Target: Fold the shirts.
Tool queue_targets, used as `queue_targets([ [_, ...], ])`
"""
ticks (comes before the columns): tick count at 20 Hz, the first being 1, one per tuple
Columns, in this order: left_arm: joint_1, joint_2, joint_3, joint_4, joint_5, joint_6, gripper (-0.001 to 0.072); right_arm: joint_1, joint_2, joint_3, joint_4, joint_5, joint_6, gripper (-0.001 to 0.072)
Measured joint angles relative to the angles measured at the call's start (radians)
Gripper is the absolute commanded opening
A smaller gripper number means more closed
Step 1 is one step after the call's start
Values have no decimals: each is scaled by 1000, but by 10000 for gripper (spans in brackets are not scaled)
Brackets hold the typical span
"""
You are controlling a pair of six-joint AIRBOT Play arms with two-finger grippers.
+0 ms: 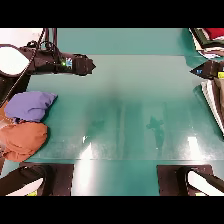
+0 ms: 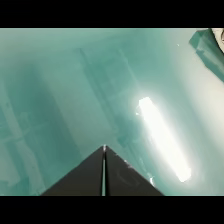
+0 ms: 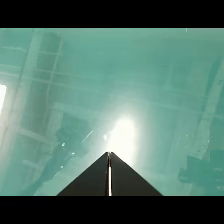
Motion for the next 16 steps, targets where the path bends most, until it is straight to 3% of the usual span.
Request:
queue_targets([
  [2,0,0,0,0,17,-2,25,0,0,0,0,4,0,22],
  [3,2,0,0,5,27,-1,197,0,0,0,0,8,0,21],
  [4,8,0,0,20,31,6,516,0,0,0,0,11,0,22],
  [5,19,1,0,48,27,10,554,0,0,0,1,12,0,22],
  [12,255,1,-96,431,-177,-44,552,0,0,0,1,25,0,22],
  [16,425,1,-281,506,-156,-55,551,0,0,0,2,26,0,22],
])
